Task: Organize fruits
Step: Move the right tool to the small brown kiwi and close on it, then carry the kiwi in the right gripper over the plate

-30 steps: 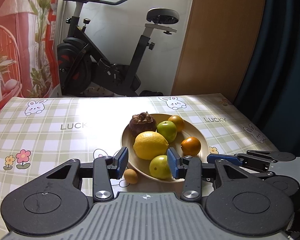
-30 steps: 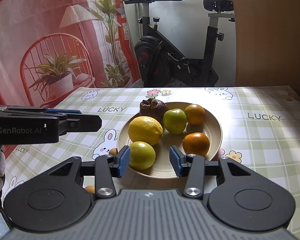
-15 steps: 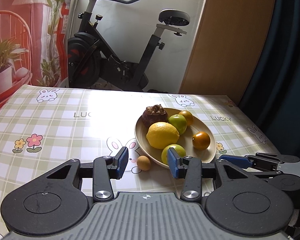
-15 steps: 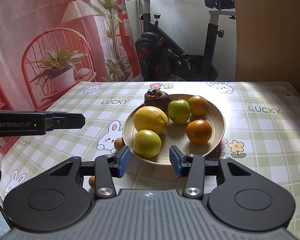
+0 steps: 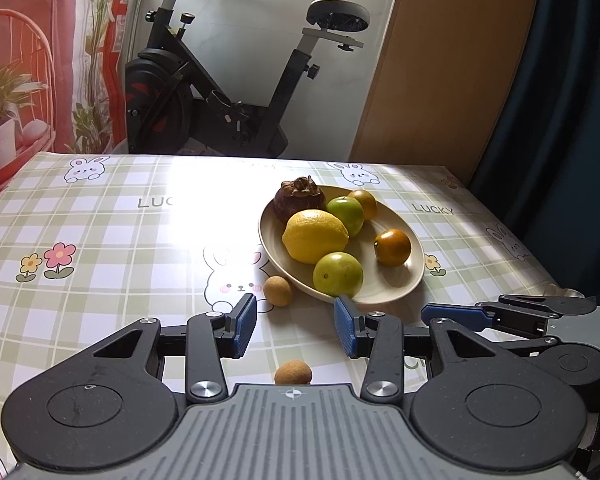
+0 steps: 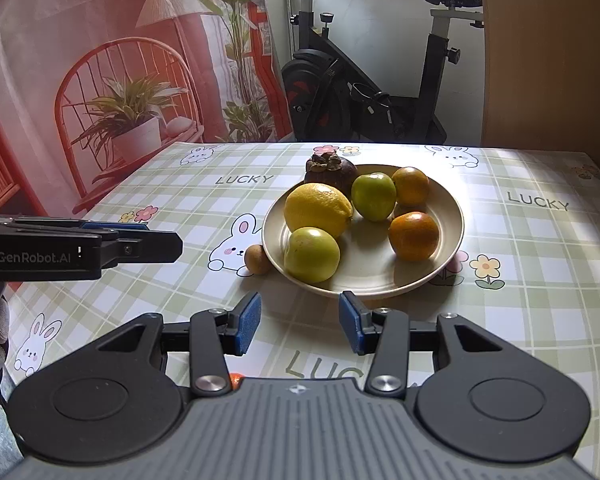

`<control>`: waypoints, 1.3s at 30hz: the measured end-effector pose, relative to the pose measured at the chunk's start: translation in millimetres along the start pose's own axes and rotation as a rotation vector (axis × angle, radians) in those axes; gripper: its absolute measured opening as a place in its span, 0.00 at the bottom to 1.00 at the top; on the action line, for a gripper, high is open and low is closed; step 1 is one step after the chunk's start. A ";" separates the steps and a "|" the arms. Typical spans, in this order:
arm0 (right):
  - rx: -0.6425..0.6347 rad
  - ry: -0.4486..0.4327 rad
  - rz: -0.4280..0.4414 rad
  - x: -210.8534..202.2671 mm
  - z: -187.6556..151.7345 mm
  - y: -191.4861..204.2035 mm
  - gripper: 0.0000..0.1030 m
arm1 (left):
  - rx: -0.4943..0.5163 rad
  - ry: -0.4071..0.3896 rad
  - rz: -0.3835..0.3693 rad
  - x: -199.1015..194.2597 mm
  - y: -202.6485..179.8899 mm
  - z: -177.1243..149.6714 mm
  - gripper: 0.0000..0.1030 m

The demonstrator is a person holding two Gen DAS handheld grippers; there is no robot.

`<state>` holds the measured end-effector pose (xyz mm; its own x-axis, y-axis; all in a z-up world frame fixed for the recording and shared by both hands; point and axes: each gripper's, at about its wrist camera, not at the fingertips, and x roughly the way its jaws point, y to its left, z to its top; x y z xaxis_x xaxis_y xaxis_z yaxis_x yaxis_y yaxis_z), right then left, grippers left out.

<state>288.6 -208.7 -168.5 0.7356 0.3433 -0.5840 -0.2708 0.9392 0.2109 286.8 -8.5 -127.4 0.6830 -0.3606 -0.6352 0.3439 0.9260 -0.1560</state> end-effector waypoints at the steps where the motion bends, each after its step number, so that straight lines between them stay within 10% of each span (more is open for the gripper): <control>1: -0.002 0.003 0.004 0.0 -1.2 1.0 0.45 | 0.001 0.004 0.000 0.0 0.0 -1.4 0.44; 30: -0.154 0.161 0.116 69.4 -4.0 55.3 0.44 | -0.075 -0.016 0.067 -1.1 49.7 13.0 0.43; 39: -0.132 0.180 0.142 69.4 -8.1 52.0 0.29 | -0.067 0.011 0.027 11.5 49.7 10.1 0.43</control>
<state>320.6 -136.1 -204.4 0.5652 0.4542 -0.6887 -0.4508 0.8692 0.2032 318.3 32.3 -134.9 0.6840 -0.3344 -0.6483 0.2810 0.9409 -0.1889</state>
